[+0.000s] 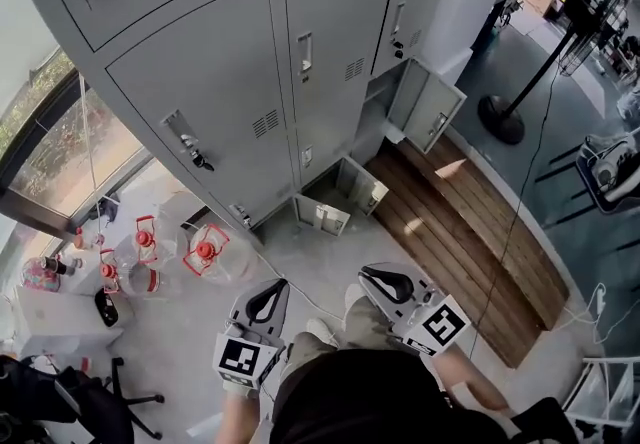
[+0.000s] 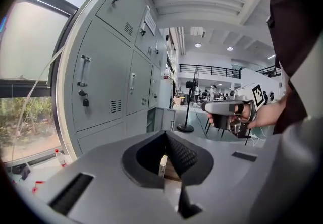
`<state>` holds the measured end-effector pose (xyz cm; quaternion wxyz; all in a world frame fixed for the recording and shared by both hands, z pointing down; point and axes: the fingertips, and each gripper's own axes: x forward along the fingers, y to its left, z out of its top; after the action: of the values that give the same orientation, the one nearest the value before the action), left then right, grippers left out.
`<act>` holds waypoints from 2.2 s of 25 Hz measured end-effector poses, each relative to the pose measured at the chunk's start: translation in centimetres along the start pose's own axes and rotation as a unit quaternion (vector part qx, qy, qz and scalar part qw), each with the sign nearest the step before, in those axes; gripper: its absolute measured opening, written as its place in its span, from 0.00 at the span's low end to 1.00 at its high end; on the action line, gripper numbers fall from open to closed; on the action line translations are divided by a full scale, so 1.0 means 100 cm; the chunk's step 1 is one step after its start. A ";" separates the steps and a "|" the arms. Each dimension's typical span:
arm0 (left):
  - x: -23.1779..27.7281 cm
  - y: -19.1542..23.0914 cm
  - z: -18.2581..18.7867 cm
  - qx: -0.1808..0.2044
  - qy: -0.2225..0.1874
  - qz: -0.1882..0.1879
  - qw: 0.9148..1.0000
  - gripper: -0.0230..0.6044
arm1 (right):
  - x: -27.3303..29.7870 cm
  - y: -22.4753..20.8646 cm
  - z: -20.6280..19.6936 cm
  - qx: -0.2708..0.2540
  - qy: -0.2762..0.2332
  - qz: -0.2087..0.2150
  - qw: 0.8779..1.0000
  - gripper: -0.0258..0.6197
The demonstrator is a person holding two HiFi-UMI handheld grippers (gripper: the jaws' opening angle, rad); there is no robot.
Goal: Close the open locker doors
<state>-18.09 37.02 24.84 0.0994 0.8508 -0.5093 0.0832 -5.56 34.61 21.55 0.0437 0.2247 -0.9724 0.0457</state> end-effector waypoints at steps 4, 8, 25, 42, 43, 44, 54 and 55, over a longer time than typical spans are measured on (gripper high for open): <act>0.029 0.006 -0.001 0.003 0.009 -0.011 1.000 0.05 | 0.006 -0.028 -0.009 0.017 0.001 -0.009 1.000 0.10; 0.068 0.010 0.002 0.004 0.033 -0.021 0.999 0.05 | 0.011 -0.070 -0.019 0.029 0.009 -0.017 0.999 0.10; 0.183 0.060 -0.006 -0.024 0.107 0.060 0.992 0.05 | 0.060 -0.229 -0.099 0.057 0.082 0.024 0.995 0.10; 0.175 0.110 -0.056 -0.045 0.208 0.048 0.976 0.05 | 0.126 -0.256 -0.239 0.105 0.206 -0.012 0.973 0.10; 0.174 0.113 -0.058 -0.043 0.211 0.047 0.976 0.05 | 0.130 -0.256 -0.246 0.107 0.210 -0.015 0.972 0.10; 0.172 0.116 -0.061 -0.041 0.213 0.045 0.975 0.05 | 0.134 -0.256 -0.253 0.108 0.214 -0.017 0.971 0.10; 0.159 0.137 -0.101 -0.062 0.252 0.028 0.965 0.05 | 0.165 -0.260 -0.330 0.106 0.273 -0.035 0.955 0.18; 0.158 0.139 -0.105 -0.064 0.256 0.027 0.964 0.05 | 0.168 -0.261 -0.338 0.106 0.279 -0.038 0.954 0.19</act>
<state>-23.37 19.86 40.02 0.2787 0.7788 -0.4940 0.2678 -6.92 7.65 58.68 0.2907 0.2433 -0.9017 0.2077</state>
